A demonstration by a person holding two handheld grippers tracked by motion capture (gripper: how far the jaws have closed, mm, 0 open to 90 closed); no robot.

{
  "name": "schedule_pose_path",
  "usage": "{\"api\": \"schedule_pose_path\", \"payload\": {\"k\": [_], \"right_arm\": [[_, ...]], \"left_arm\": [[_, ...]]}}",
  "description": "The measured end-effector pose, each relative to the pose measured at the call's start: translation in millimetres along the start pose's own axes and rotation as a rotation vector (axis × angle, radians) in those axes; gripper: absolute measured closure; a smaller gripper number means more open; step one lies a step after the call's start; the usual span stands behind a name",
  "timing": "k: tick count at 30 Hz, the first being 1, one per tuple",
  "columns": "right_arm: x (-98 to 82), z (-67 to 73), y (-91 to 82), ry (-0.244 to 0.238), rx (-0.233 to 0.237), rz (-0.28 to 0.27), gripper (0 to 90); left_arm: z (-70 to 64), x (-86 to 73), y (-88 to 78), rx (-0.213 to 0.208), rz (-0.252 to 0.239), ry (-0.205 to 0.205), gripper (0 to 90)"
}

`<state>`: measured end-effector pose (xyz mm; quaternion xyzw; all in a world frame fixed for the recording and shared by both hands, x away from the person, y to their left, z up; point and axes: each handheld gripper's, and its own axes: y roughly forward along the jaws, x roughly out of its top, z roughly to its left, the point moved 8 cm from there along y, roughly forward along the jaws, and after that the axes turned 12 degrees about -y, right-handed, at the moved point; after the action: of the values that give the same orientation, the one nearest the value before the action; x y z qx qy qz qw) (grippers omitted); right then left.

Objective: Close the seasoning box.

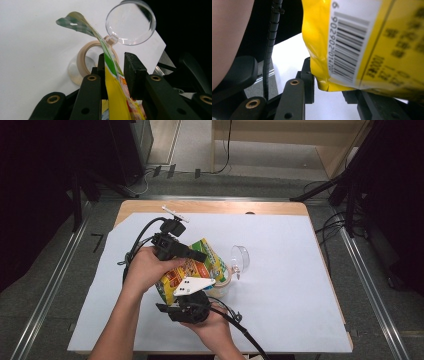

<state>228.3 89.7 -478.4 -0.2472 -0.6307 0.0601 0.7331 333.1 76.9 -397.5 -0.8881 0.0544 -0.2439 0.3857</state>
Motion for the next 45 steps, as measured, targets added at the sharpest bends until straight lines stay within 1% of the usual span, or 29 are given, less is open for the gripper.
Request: {"api": "schedule_pose_path", "payload": {"k": [4,6,9,11,13,16,17,18,19,21,23,26,29,31,32,34,38,39,40,45], "right_arm": [[4.4,-1.3,1.1,0.016,-0.003,-0.018,69.5],[6.1,-1.6,1.4,0.015,-0.006,-0.021,69.4],[8.1,-2.3,1.8,0.015,-0.009,-0.022,68.9],[9.3,-2.8,1.8,0.016,-0.007,-0.027,68.2],[10.2,-3.6,1.7,0.016,-0.010,-0.030,68.2],[10.6,-4.7,2.7,0.018,-0.012,-0.029,67.2],[10.8,-4.6,3.1,0.020,-0.011,-0.030,66.2],[11.2,-4.0,3.8,0.016,-0.010,-0.032,63.9],[11.3,-3.8,4.3,0.016,-0.012,-0.033,63.6],[11.6,-3.6,4.9,0.010,-0.017,-0.031,65.5],[11.9,-5.5,4.4,0.006,-0.034,-0.031,70.4],[13.3,-6.6,5.2,0.006,-0.039,-0.039,70.8],[14.3,-8.4,5.7,0.004,-0.050,-0.041,70.8],[15.2,-10.2,6.5,0.014,-0.050,-0.047,69.7],[15.8,-10.8,6.9,0.028,-0.047,-0.054,67.8],[16.0,-12.1,7.9,0.044,-0.039,-0.063,67.0],[14.1,-13.7,9.9,0.042,-0.055,-0.052,67.8],[14.0,-14.0,9.9,0.043,-0.058,-0.052,68.2],[14.0,-13.8,9.7,0.046,-0.056,-0.052,68.5],[13.1,-14.1,9.0,0.031,-0.063,-0.039,69.0]], "left_arm": [[-1.1,2.9,-3.7,-0.009,-0.015,-0.001,75.5],[-2.5,3.7,-4.4,-0.009,-0.019,0.000,75.1],[-5.8,4.5,-5.7,-0.011,-0.022,0.014,75.3],[-7.9,5.5,-6.6,-0.009,-0.035,0.013,75.7],[-9.7,5.4,-6.7,-0.011,-0.034,0.016,76.4],[-10.1,5.2,-7.1,0.009,-0.039,0.029,79.4],[-10.5,5.3,-7.7,0.020,-0.043,0.041,80.0],[-10.8,5.2,-7.7,0.021,-0.042,0.044,81.6],[-11.2,5.1,-8.0,0.030,-0.044,0.049,82.3],[-11.9,5.2,-8.3,0.035,-0.048,0.052,83.4],[-12.4,5.2,-8.7,0.041,-0.051,0.051,83.6],[-13.9,5.6,-10.4,0.052,-0.060,0.063,84.0],[-14.9,7.1,-13.3,0.055,-0.084,0.070,84.4],[-14.7,7.7,-15.0,0.064,-0.096,0.072,84.7],[-14.5,7.6,-15.3,0.070,-0.097,0.070,84.9],[-13.6,7.2,-15.1,0.081,-0.094,0.070,85.1],[-15.0,6.9,-11.9,0.086,-0.088,0.073,85.3],[-14.5,7.0,-11.3,0.095,-0.085,0.082,85.3],[-14.2,7.1,-10.5,0.102,-0.085,0.080,85.2],[-10.4,8.2,-11.2,0.090,-0.092,0.074,84.4]]}}
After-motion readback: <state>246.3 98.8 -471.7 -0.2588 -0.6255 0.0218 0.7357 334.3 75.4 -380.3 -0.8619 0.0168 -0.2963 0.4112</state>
